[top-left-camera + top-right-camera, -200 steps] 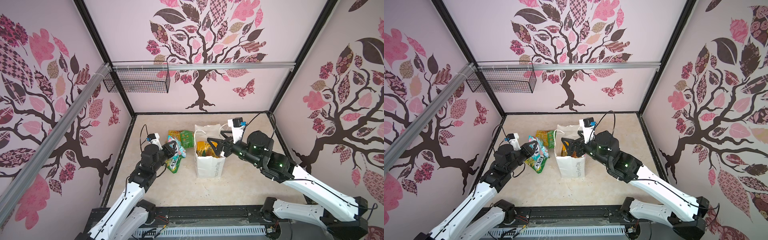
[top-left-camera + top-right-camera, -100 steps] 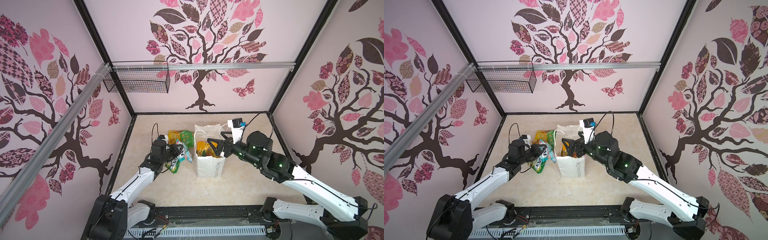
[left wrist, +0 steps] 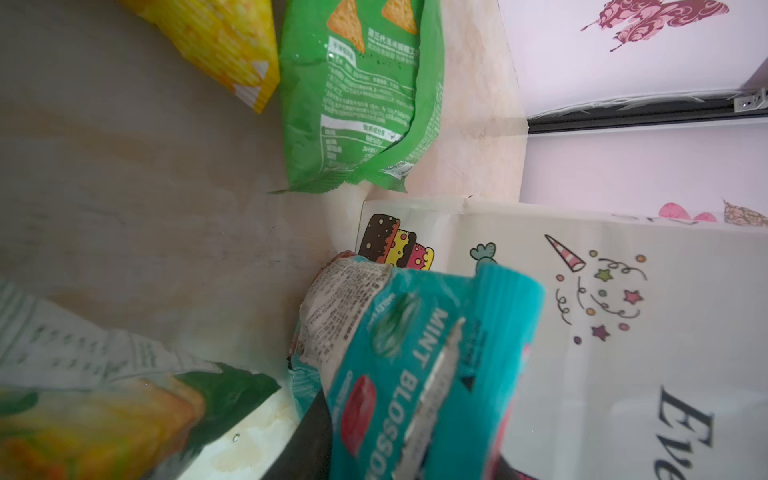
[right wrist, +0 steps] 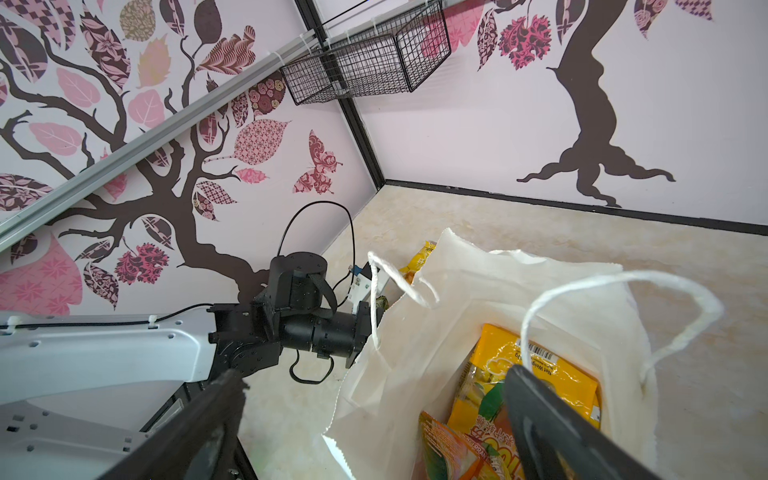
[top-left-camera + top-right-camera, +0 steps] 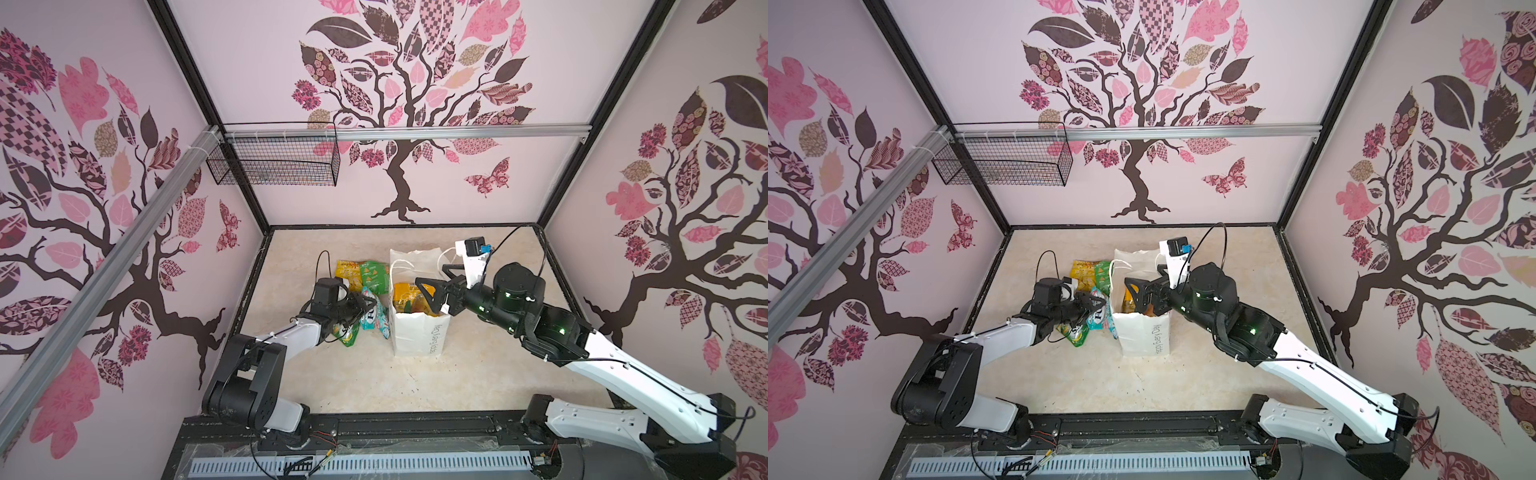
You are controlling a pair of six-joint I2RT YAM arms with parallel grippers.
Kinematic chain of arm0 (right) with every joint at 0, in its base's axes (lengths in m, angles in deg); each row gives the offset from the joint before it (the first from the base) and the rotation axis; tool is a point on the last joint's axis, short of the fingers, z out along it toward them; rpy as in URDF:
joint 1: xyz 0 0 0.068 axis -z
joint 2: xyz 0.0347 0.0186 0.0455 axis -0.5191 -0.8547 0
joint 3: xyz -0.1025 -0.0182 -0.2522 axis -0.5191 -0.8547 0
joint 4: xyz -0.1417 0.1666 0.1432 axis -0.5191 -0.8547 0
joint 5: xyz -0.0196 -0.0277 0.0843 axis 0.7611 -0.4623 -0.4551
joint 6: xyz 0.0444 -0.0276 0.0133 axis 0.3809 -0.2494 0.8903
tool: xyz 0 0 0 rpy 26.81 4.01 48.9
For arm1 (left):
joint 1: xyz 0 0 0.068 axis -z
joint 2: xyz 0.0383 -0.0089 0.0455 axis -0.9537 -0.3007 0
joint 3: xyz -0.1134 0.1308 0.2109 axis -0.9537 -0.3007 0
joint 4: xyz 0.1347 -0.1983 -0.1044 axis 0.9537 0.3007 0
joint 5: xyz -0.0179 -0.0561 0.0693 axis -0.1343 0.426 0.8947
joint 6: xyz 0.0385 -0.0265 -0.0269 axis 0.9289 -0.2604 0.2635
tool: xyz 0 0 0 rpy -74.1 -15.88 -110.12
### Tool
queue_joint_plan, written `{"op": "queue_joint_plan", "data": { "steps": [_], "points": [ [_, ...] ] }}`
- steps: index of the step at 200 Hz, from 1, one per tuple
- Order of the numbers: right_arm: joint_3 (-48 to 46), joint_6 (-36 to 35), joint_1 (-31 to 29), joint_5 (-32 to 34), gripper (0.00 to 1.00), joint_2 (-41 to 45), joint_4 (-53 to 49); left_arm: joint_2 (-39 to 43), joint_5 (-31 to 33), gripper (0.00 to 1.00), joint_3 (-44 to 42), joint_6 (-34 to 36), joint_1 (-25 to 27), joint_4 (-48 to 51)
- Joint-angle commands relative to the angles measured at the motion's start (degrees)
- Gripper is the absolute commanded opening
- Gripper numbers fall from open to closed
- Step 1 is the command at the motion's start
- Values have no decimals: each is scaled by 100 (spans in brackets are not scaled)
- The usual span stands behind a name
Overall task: Take the snacks out of the paper bag
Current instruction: 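Lower the teal Fox's bag beside the other snacks and open the left gripper, then lower the right gripper into the paper bag toward the yellow packet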
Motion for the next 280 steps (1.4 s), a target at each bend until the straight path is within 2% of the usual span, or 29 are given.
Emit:
{"op": "queue_joint_plan", "data": {
  "steps": [1,27,58,95,141,163,198,238,254,280],
  "points": [
    [153,27,-32,94,100,126,-94,158,39,42,355,230,-3,207],
    [138,33,-25,99,100,104,-79,384,403,51,551,696,-8,957],
    [168,52,-25,45,100,65,-39,666,1027,58,832,1109,-8,1871],
    [199,44,-28,28,100,34,-19,1002,1838,62,1166,1552,-4,2714],
    [332,82,-28,17,100,-3,-106,1666,2285,63,1360,1782,-6,3043],
    [632,224,-31,80,100,-186,-485,2251,2256,64,1358,2049,-8,2916],
    [1156,339,-26,-15,100,-552,-1005,3111,1831,69,1553,2769,1,2778],
    [2025,517,42,-25,100,-1162,-1786,3523,685,73,2182,3599,81,2844],
    [2476,504,208,-200,96,-1504,-2129,3580,324,75,2483,4027,296,2967],
    [3330,527,687,-745,89,-2133,-2727,3594,280,77,3035,5020,1076,3519]
  ]
}}
